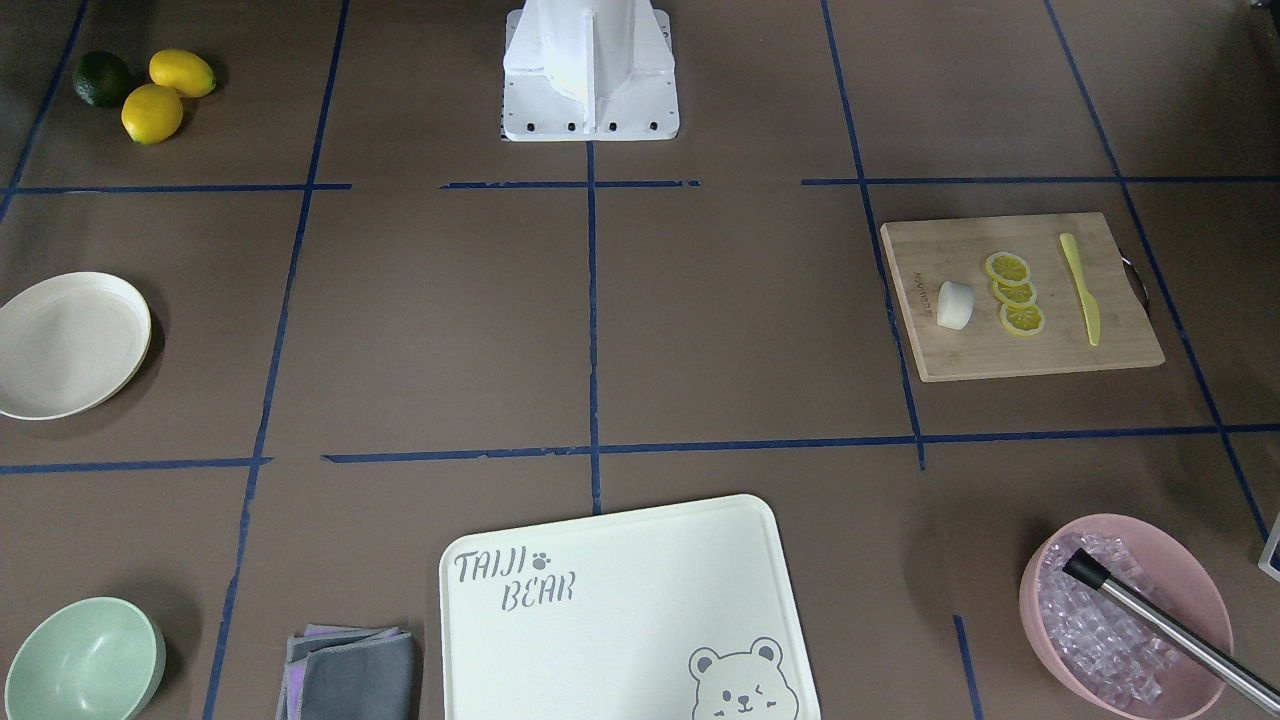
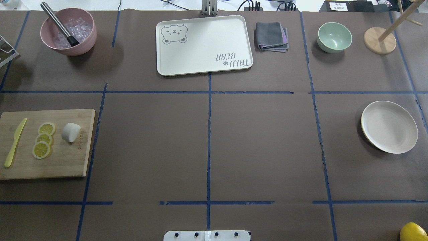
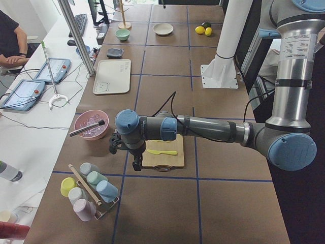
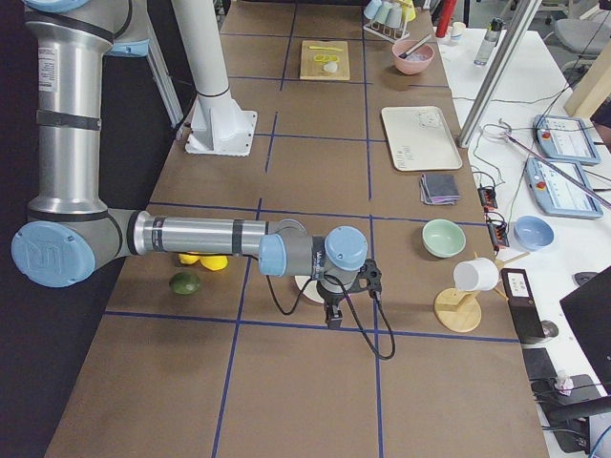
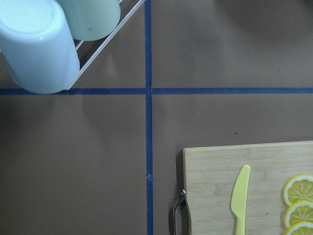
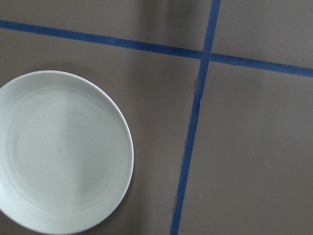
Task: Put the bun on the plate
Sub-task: 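Lower the right gripper to the rim of the white plate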
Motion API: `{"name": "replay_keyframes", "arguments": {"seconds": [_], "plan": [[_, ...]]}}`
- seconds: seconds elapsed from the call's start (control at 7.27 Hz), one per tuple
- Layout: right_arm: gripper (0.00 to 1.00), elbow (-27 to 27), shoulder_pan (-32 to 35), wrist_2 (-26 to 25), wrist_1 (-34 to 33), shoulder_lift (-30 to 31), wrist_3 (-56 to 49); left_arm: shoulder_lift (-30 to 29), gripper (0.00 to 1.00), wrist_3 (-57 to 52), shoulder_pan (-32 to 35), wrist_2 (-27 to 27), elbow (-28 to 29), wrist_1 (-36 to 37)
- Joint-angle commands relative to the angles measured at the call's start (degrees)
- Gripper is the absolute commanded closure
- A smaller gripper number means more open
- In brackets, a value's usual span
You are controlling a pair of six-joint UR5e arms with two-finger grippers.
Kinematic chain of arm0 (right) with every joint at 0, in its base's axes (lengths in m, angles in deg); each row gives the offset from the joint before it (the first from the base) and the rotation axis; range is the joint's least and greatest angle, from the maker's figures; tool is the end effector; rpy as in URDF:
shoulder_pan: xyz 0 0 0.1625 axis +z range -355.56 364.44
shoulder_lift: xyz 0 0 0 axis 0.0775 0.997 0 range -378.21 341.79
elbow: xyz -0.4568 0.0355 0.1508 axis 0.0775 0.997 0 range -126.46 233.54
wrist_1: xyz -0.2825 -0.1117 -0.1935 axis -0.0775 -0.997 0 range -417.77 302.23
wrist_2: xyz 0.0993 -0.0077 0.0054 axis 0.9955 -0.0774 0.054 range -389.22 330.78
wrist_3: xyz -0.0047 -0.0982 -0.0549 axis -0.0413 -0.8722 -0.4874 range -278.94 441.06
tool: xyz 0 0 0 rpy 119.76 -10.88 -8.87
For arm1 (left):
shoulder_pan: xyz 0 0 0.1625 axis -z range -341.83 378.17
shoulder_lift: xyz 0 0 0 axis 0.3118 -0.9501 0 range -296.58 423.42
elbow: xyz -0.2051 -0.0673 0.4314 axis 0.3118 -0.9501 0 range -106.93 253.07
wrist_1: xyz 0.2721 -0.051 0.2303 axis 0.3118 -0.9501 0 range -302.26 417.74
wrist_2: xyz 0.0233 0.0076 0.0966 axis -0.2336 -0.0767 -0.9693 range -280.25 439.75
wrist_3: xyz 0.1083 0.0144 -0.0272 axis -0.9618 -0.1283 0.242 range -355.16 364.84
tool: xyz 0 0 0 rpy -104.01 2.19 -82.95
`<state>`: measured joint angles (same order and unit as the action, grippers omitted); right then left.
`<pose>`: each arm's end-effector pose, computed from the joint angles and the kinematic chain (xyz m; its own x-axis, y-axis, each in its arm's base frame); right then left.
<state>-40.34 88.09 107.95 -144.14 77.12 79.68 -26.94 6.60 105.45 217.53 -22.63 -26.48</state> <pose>0.0069 -0.3954 0.7239 0.6697 -0.1269 0.7317 0.1267 0.9904 0.0557 -0.0292 -0.4376 0.6847 0.6721 0.0049 -0.7404 -0.0269 0.9995 -0.0177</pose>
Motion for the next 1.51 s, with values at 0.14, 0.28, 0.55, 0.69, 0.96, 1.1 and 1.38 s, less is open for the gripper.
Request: {"name": "replay_keyframes", "arguments": {"seconds": [0.14,0.28,0.55,0.69,0.96,1.1,1.38], "plan": [[0.0,7.9,-6.1,0.3,21.2,0.1,20.8,0.5,0.0,-0.1,0.0,-0.1,-0.4,-0.2],[0.0,10.4,-7.6,0.1,28.2,0.2,27.5,0.6,0.0,-0.1,-0.1,-0.1,-0.4,-0.2],[0.02,15.7,-10.5,0.4,40.5,0.3,36.6,0.9,0.0,-0.3,-0.3,-0.1,-0.4,-0.2],[0.03,15.8,-13.4,0.1,42.8,0.3,40.9,0.9,0.0,-0.2,-0.3,-0.1,-0.7,-0.2],[0.07,16.4,-15.4,-0.2,42.9,0.3,41.6,0.9,0.0,-0.3,-0.3,-0.1,-0.7,-0.2],[0.21,16.4,-15.3,-0.2,42.9,0.4,41.6,0.9,0.0,-0.2,-0.3,0.0,-0.7,-0.2],[0.97,16.0,-15.3,-0.2,42.9,0.3,42.2,1.0,0.0,-0.3,-0.3,0.0,-0.7,-0.2]]}}
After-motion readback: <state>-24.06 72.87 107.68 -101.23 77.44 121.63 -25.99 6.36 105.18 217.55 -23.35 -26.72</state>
